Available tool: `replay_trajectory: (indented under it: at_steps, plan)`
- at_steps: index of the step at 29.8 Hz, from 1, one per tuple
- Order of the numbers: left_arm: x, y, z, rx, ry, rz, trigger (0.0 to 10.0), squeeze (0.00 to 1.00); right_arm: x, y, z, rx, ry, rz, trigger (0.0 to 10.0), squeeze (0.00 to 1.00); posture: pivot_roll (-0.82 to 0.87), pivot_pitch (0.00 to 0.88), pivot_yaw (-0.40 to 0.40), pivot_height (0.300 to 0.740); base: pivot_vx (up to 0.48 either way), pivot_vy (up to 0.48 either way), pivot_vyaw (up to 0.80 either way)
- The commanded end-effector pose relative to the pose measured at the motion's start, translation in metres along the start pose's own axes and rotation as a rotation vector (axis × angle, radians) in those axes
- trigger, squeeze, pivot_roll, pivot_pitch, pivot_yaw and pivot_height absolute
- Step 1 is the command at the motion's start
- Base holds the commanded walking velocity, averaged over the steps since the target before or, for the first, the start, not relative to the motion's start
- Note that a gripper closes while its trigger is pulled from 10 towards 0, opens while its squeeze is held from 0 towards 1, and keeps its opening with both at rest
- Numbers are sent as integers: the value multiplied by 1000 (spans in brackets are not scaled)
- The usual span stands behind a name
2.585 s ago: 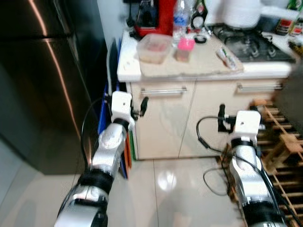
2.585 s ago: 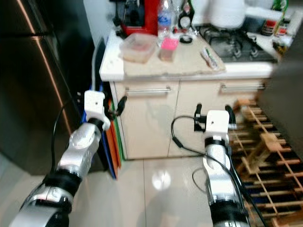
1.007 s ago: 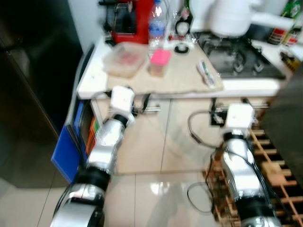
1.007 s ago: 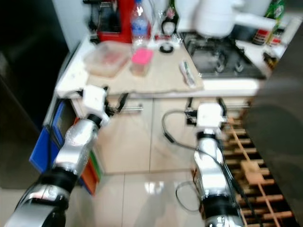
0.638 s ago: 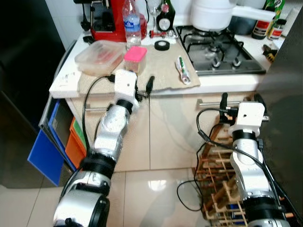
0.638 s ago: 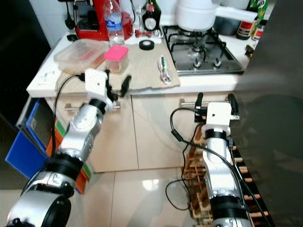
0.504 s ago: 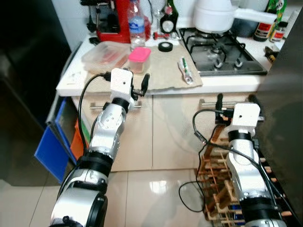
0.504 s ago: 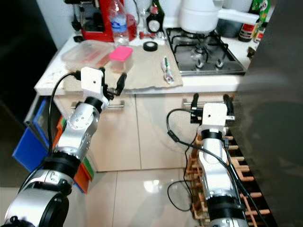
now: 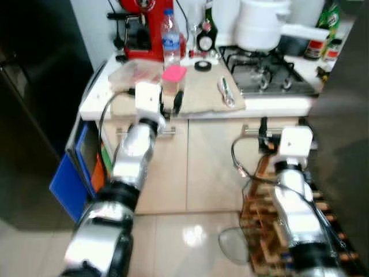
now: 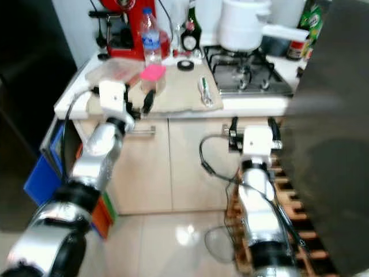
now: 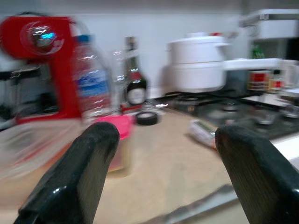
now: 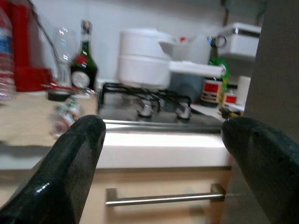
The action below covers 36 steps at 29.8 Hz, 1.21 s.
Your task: Restocking fridge
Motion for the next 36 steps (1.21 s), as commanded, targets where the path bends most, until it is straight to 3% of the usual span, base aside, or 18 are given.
replay_trajectory:
  at_steps: [1, 7, 11, 16, 20, 25, 28, 30, 36]
  plan:
    - [-9, 2, 11, 36, 37, 1, 10000, 0, -6, 2, 2, 7, 10, 15, 10000, 0, 37, 0, 52, 740, 480, 0, 0]
    - [-12, 5, 25, 87, 35, 27, 10000, 0, -7, 0, 0, -1, 9, 16, 10000, 0, 35, 0, 55, 740, 480, 0, 0]
    - [-24, 11, 70, 214, 24, 89, 10000, 0, -5, -2, 0, -1, 8, 13, 10000, 0, 31, 0, 54, 740, 120, 0, 0]
    - [-42, 18, 111, 281, 8, 125, 10000, 0, -5, -6, 1, 2, 9, 12, 10000, 0, 31, 0, 54, 740, 0, 0, 0]
    - [-54, 22, 121, 278, -20, 135, 10000, 0, -4, -10, -2, -9, 8, 13, 10000, 0, 31, 0, 52, 740, 0, 0, 0]
    - [-61, 30, 115, 190, -27, 113, 10000, 0, -3, -12, -2, -15, 5, 15, 10000, 0, 29, 0, 49, 740, 0, 0, 0]
    - [-61, 37, 94, 45, -9, 67, 10000, 0, -3, -13, -2, -17, 5, 15, 10000, 0, 29, 4, 51, 740, 0, 0, 0]
    - [-64, 39, 76, -52, -53, 63, 10000, 0, -4, -14, -1, -17, 8, 15, 10000, 0, 28, 14, 56, 740, 0, 0, 0]
    - [-57, 41, 52, -182, -88, 13, 10000, 0, 2, -26, -1, -33, -1, 10, 10000, 0, -12, 50, 44, 740, 0, 0, 0]
Point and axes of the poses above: a point about 5 cm out from each wrist's last joint towards the gripper, its own y axis pointing out of the wrist towards the gripper, its own z axis along the axis of the wrist's last joint, x = y × z, the point moved 3 cm from there along y, pointing out of the wrist towards the gripper, and after that the axes turned 13 degrees about y, right-handed, at the moved point
